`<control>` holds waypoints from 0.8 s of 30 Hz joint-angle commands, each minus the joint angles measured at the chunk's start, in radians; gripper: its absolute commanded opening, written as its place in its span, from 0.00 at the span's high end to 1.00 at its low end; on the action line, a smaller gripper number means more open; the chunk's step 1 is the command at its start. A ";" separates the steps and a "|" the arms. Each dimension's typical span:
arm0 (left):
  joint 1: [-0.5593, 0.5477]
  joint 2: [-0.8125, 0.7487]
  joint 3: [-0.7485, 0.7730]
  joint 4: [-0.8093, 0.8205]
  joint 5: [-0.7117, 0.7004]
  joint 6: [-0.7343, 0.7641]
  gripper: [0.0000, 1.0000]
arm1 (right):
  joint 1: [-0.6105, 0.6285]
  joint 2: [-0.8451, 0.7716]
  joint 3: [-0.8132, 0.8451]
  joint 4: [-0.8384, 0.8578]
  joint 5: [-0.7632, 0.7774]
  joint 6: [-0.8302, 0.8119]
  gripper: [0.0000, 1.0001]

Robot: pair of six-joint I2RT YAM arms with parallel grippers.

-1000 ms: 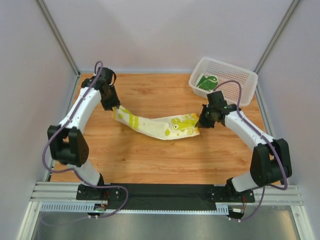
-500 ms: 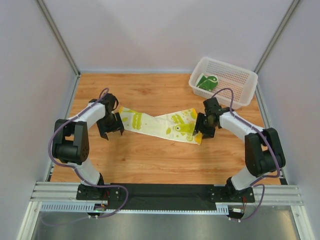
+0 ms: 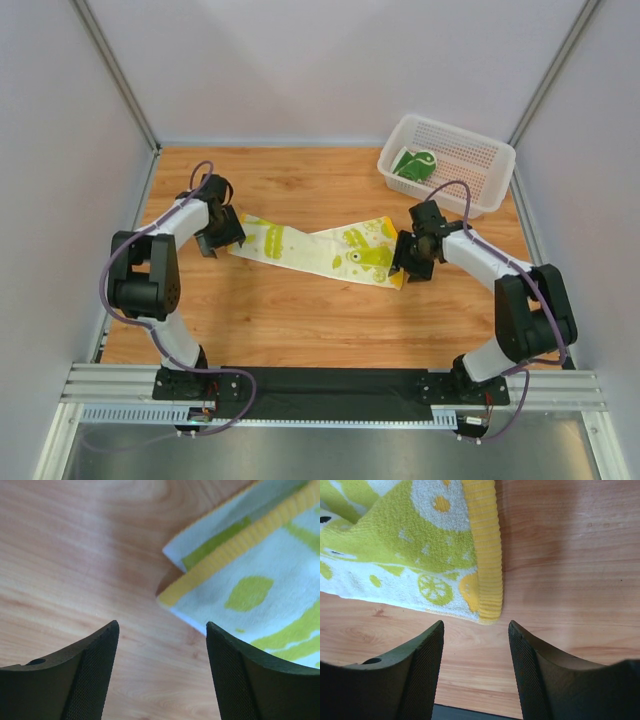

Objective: Roll the towels
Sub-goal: Flatten the towel

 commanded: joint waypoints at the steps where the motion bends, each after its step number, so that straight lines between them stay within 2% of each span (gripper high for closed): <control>1: 0.025 0.054 0.051 0.049 -0.008 -0.003 0.24 | 0.008 -0.068 -0.003 -0.013 0.010 -0.028 0.44; 5: 0.027 0.114 0.066 0.054 -0.010 -0.011 0.31 | 0.008 -0.086 -0.003 -0.033 0.016 -0.036 0.45; 8: 0.030 0.140 0.063 0.065 0.007 -0.013 0.44 | 0.008 -0.091 -0.006 -0.034 0.010 -0.036 0.46; 9: 0.030 0.145 0.062 0.068 0.009 -0.016 0.48 | 0.010 -0.094 -0.009 -0.034 0.009 -0.034 0.46; 10: 0.030 0.146 0.059 0.068 0.013 -0.017 0.58 | 0.008 -0.097 -0.009 -0.033 0.007 -0.033 0.47; 12: 0.030 0.137 0.039 0.083 0.018 -0.020 0.66 | 0.010 -0.102 -0.013 -0.031 0.004 -0.030 0.47; 13: 0.030 0.130 0.031 0.086 0.018 -0.020 0.75 | 0.010 -0.103 -0.016 -0.027 0.004 -0.028 0.47; 14: 0.030 0.123 0.020 0.088 0.019 -0.020 0.79 | 0.010 -0.102 -0.019 -0.019 -0.002 -0.025 0.47; 20: 0.030 0.051 0.011 0.062 0.015 -0.007 0.92 | 0.011 -0.067 -0.073 0.050 -0.023 -0.004 0.47; 24: 0.030 -0.039 -0.013 0.020 0.023 -0.005 0.97 | 0.016 -0.019 -0.101 0.090 -0.028 0.007 0.49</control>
